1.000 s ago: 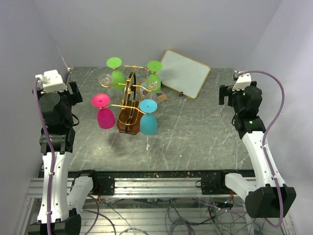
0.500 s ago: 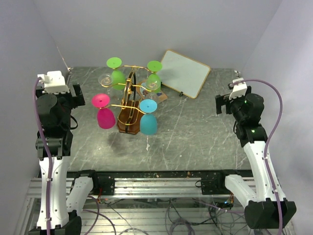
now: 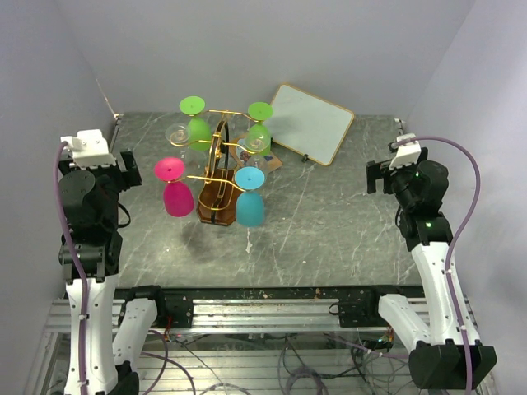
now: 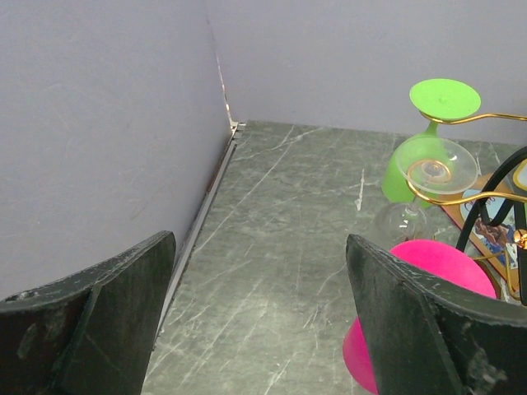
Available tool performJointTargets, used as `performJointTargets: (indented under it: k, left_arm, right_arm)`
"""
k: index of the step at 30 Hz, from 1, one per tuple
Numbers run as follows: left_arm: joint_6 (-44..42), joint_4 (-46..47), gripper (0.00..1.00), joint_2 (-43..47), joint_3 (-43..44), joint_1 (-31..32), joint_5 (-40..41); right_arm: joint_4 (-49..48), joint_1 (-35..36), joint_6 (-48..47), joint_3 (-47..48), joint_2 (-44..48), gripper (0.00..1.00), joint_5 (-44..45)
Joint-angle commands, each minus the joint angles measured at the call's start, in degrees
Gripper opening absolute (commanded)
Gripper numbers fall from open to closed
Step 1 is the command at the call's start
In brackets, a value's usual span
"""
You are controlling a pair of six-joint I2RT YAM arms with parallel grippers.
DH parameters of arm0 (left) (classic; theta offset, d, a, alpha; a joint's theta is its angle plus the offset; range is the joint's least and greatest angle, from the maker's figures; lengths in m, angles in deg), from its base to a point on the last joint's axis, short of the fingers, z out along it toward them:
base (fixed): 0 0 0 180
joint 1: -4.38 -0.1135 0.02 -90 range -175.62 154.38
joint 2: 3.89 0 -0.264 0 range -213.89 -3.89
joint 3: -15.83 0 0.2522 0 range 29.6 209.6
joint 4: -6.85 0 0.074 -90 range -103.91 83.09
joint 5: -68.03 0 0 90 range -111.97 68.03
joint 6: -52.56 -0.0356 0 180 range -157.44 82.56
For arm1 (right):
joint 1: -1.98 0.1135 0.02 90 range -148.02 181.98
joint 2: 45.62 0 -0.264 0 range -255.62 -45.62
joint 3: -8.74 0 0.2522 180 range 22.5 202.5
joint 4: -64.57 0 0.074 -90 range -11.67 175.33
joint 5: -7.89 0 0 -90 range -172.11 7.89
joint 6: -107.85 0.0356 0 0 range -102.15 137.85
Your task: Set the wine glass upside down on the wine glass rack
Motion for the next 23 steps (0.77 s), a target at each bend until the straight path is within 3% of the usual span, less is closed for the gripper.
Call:
performJointTargets:
  k: [1, 11, 23]
  left_arm:
    - [1.0, 0.1, 0.93, 1.0, -0.8, -0.5, 0.4]
    - [2.3, 0.4, 0.90, 3.4, -1.7, -0.5, 0.0]
    - [1.6, 0.9, 0.89, 2.4, -2.8, -0.4, -0.2]
  right_arm:
    - [-1.5, -1.2, 0.7, -0.5, 1.3, 1.00, 2.2]
    - [-2.0, -3.2, 1.5, -2.3, 5.2, 1.00, 1.3]
    - [-1.7, -3.7, 1.1, -2.3, 3.1, 1.00, 1.6]
